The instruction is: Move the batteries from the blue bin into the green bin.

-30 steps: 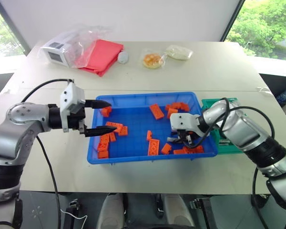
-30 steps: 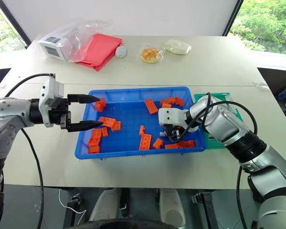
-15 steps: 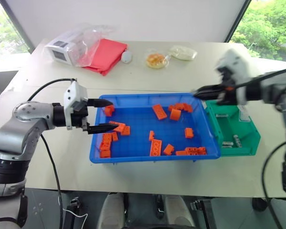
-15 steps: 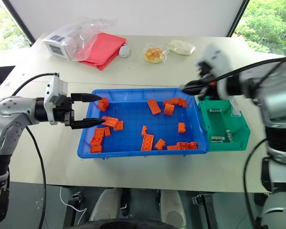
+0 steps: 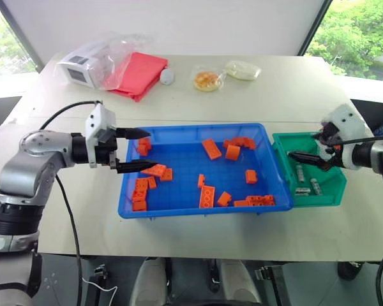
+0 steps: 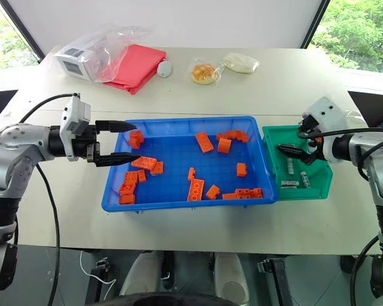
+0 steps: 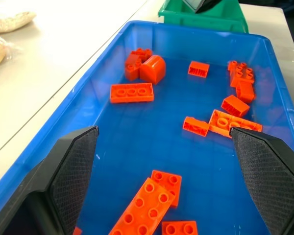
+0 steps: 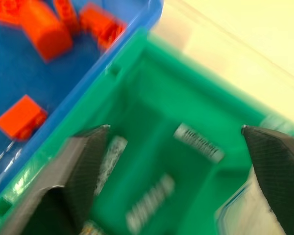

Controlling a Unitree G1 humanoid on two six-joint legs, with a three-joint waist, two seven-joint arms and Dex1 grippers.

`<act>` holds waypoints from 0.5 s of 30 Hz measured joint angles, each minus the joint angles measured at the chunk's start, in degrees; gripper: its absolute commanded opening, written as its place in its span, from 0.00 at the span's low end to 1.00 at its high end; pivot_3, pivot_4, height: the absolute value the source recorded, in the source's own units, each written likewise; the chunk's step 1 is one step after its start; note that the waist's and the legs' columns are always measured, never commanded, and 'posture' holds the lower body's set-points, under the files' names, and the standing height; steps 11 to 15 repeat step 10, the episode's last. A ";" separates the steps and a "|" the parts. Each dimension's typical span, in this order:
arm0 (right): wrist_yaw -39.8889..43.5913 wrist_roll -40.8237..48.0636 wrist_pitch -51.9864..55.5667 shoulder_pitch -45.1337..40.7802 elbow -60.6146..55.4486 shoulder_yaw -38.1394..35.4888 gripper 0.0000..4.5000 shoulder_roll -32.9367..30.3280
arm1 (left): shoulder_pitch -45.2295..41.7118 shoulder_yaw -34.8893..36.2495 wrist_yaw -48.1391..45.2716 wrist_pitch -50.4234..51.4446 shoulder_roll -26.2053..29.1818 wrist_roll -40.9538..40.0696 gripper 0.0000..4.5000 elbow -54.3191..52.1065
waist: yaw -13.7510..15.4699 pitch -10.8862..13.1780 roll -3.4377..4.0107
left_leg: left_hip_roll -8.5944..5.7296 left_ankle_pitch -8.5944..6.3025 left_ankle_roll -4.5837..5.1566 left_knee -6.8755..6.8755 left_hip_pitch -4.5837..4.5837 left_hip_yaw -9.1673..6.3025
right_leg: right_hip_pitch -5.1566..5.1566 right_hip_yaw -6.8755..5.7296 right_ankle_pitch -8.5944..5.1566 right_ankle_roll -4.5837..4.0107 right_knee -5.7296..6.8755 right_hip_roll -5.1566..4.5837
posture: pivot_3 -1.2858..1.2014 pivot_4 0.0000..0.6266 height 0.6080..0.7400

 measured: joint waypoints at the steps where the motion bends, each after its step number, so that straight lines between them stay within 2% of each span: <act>1: 1.70 0.75 -2.70 0.77 0.85 -1.23 0.97 -0.87 | 0.07 0.20 -0.15 0.17 0.24 -0.15 1.00 0.22 | 0.05 0.00 0.00 | 0.00 0.00 0.00 0.00 0.00 0.00 | 0.01 0.00 0.00 0.01 0.00 0.00 | 0.52 0.24 0.95; 6: 16.95 5.21 -16.25 7.58 8.67 -11.53 0.97 -7.80 | 2.72 6.42 -3.05 1.99 6.92 -2.27 1.00 1.99 | 0.19 0.01 -0.01 | 0.00 0.00 0.01 -0.01 0.00 0.02 | 0.03 -0.01 -0.02 0.01 -0.05 -0.03 | 0.52 0.24 0.95; 10: 29.28 7.23 -21.07 14.47 15.98 -15.99 0.97 -11.85 | 8.01 11.64 -5.79 2.41 12.06 -2.93 1.00 2.43 | 0.08 0.01 -0.01 | 0.01 -0.01 0.00 -0.03 0.35 0.08 | 0.33 0.00 -0.15 -0.20 -0.08 -0.09 | 0.52 0.24 0.95; 15: 29.28 7.23 -21.07 14.47 15.98 -15.99 0.97 -11.85 | 8.01 11.64 -5.79 2.41 12.06 -2.93 1.00 2.43 | 0.08 0.01 -0.01 | 0.01 -0.01 0.00 -0.03 0.35 0.08 | 0.33 0.00 -0.15 -0.20 -0.08 -0.09 | 0.52 0.24 0.95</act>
